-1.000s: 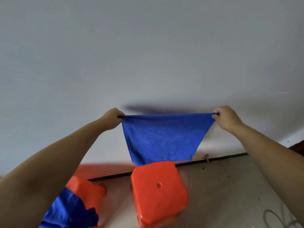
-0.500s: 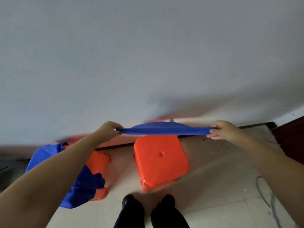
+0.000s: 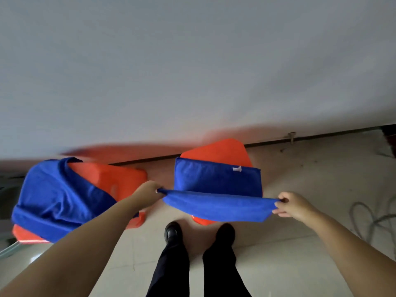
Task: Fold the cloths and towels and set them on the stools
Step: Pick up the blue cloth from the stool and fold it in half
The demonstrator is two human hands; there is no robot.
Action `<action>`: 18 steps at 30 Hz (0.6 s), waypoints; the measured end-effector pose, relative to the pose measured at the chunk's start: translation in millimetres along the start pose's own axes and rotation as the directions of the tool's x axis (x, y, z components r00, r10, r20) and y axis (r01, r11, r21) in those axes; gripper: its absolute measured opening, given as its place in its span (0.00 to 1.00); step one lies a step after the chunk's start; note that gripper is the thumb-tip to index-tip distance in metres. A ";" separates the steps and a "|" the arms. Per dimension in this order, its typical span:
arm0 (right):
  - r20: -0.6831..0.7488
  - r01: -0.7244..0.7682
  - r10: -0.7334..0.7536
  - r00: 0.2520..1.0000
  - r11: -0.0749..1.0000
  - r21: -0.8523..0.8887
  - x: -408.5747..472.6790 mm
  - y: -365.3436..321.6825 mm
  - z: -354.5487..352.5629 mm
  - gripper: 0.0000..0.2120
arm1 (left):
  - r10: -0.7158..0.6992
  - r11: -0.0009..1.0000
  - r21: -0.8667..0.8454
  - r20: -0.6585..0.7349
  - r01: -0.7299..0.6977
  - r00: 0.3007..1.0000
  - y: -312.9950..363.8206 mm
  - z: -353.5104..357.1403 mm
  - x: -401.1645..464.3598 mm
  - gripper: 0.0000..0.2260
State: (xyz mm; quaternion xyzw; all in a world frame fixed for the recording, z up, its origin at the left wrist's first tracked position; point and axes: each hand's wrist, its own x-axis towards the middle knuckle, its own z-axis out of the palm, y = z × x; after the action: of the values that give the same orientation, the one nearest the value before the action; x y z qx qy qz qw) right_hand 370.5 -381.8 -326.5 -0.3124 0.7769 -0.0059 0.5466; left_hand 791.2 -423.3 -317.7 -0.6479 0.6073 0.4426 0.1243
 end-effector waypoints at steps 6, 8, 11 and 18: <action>-0.212 0.036 -0.038 0.977 0.999 -0.013 88.0 -31.0 -4.4 0.02 | -0.154 0.933 -0.347 -0.152 0.093 0.976 22.7 -8.9 97.0 0.04; -0.267 0.055 -0.062 0.962 0.998 -0.034 113.4 -35.5 0.8 0.06 | -0.224 0.890 -0.440 -0.197 0.119 0.954 22.4 -0.1 123.1 0.04; -0.370 0.088 -0.124 0.921 0.990 -0.112 142.2 -32.1 15.1 0.10 | -0.356 0.793 -0.587 -0.230 0.162 0.906 16.1 23.7 155.7 0.09; -0.237 -0.068 0.073 0.969 0.997 0.028 142.0 6.7 60.0 0.22 | -0.424 0.603 -0.735 0.035 0.311 0.905 -8.9 82.6 144.7 0.25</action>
State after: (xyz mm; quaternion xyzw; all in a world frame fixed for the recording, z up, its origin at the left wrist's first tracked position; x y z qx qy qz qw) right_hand 389.1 -426.4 -473.0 -0.2762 0.8472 -0.0316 0.4527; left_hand 745.5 -461.4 -473.6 -0.7839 0.2428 0.5630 -0.0975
